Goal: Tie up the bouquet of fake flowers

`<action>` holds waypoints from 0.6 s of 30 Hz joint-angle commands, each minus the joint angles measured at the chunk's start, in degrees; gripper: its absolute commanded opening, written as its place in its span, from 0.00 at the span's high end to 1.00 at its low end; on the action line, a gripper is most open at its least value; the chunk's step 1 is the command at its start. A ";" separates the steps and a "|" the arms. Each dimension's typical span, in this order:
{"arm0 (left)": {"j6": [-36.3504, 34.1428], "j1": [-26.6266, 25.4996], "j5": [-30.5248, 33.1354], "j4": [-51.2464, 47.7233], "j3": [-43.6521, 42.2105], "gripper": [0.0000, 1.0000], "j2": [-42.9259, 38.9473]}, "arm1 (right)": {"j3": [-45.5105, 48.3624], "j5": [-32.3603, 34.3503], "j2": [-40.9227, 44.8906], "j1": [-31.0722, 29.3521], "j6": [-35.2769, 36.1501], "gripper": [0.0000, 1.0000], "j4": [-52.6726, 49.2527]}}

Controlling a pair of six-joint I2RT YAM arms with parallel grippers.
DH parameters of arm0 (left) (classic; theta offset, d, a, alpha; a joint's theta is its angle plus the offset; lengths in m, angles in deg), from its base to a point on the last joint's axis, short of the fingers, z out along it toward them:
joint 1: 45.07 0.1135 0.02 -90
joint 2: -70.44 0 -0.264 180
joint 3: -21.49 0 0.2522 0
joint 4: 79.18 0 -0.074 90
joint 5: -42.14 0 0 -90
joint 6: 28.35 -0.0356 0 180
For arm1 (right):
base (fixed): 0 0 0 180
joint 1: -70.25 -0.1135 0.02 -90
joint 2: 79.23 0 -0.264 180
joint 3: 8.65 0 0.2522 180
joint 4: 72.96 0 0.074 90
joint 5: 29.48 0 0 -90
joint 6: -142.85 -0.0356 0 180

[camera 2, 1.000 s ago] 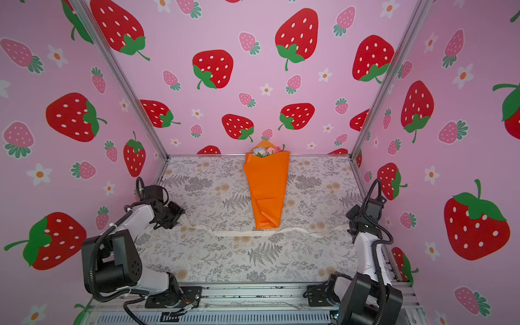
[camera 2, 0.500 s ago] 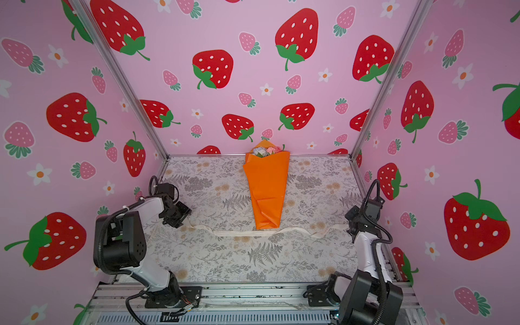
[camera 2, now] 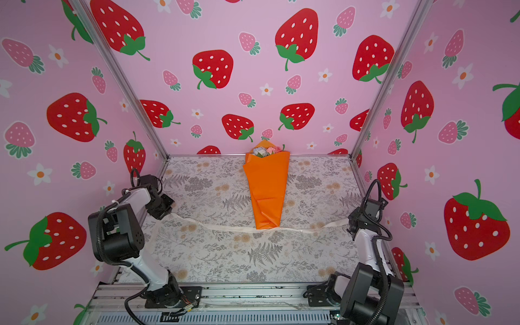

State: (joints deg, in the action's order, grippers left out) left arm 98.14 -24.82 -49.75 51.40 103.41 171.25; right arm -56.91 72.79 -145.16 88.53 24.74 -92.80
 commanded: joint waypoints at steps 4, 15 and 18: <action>-1.40 -0.28 -2.93 -0.94 1.04 1.00 -1.41 | -6.97 11.56 -2.83 -3.44 7.70 1.00 1.24; -0.38 -3.98 -4.25 1.28 -7.43 0.96 -4.16 | -7.52 25.28 -5.14 -6.68 12.07 1.00 6.02; -0.10 -4.01 -3.91 1.17 -8.84 0.80 -5.61 | -9.17 23.94 -9.19 -6.67 11.71 1.00 4.59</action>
State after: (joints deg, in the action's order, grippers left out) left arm 97.77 -28.84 -53.99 52.51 95.35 168.19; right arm -63.91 95.28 -151.45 81.78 35.10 -88.04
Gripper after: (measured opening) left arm 0.173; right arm 0.048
